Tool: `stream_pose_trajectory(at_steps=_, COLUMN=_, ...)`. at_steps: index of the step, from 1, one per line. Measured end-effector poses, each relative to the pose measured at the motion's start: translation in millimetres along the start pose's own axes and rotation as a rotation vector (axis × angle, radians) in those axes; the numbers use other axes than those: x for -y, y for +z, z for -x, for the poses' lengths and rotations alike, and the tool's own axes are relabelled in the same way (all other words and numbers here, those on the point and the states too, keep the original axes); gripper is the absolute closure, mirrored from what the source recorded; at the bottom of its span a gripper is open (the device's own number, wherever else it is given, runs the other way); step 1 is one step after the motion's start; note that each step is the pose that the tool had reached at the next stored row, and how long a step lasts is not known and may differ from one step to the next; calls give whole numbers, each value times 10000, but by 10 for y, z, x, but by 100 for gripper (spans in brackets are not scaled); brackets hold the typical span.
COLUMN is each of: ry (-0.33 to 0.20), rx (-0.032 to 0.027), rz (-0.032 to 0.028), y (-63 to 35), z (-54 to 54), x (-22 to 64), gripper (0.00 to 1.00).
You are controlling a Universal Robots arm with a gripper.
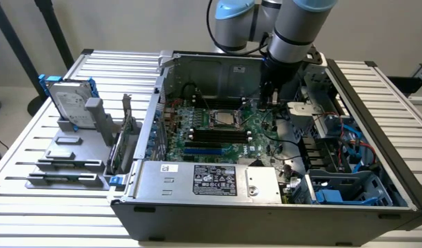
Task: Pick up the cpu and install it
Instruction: 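Close the cpu cover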
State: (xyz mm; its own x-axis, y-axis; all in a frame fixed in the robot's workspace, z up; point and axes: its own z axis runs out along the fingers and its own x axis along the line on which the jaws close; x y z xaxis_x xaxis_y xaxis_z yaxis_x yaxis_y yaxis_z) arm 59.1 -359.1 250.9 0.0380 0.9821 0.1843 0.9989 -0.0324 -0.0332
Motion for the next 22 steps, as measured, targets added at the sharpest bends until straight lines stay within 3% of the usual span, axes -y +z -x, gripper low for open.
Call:
stream_pose_trajectory(at_steps=3, ry=91, rx=-30, rz=-495, y=0, z=0, x=0, gripper=89)
stream_pose_trajectory(at_steps=7, ry=214, rx=-10, rz=-1131, y=0, z=0, x=0, gripper=89)
stream_pose_trajectory(at_steps=12, ry=347, rx=13, rz=-1829, y=0, z=1, x=26, gripper=89)
stream_pose_trajectory(at_steps=17, ry=455, rx=33, rz=-2395, y=3, z=5, x=115, gripper=89)
stream_pose_trajectory(at_steps=22, ry=530, rx=46, rz=-2784, y=12, z=11, x=238, gripper=89)
